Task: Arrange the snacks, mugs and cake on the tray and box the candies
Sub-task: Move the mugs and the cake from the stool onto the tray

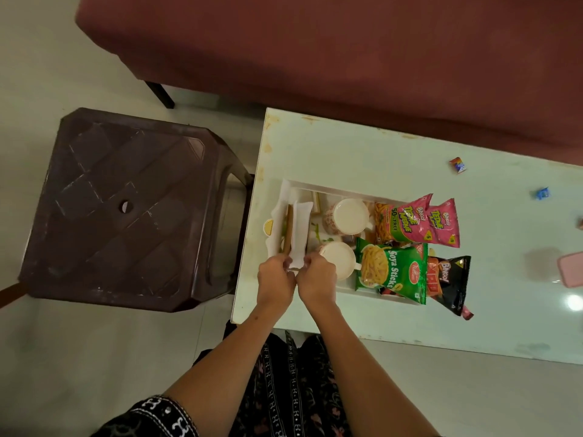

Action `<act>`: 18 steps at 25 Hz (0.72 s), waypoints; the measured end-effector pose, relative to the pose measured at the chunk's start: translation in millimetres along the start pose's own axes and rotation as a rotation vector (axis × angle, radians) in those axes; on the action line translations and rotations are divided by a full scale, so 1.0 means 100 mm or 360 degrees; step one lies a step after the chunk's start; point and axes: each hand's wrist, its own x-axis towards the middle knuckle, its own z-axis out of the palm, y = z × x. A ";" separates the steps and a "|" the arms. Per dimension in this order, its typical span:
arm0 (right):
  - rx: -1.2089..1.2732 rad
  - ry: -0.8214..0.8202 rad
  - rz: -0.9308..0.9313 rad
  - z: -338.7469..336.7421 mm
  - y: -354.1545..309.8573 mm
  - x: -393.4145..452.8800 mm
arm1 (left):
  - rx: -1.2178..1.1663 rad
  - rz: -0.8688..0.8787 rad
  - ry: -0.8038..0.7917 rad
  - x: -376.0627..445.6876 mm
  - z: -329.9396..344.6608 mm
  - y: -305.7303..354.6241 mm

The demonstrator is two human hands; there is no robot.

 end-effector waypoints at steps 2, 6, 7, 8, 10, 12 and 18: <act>0.0032 0.0057 -0.0124 -0.14 0.07 -0.06 | 0.0021 -0.0020 0.0017 -0.07 0.00 -0.03; 0.0118 0.0476 -0.0219 -0.67 0.57 -0.07 | 0.0003 -0.0065 0.0105 -0.20 -0.05 -0.07; 0.0136 0.0616 -0.0197 -0.87 0.76 -0.03 | -0.0005 -0.0061 0.0149 -0.23 -0.07 -0.05; 0.0174 0.0735 -0.0159 -1.07 0.96 0.03 | -0.0005 -0.0052 0.0207 -0.24 -0.08 -0.03; 0.0331 0.0906 -0.0016 -1.50 1.40 0.19 | -0.0004 -0.0044 0.0329 -0.25 -0.10 0.01; 0.0552 0.0970 0.0245 -1.87 1.76 0.39 | -0.0038 -0.0091 0.0407 -0.20 -0.12 0.01; 0.1458 0.0209 0.0792 -2.33 2.35 1.02 | -0.0255 -0.0461 0.0467 0.14 -0.09 -0.08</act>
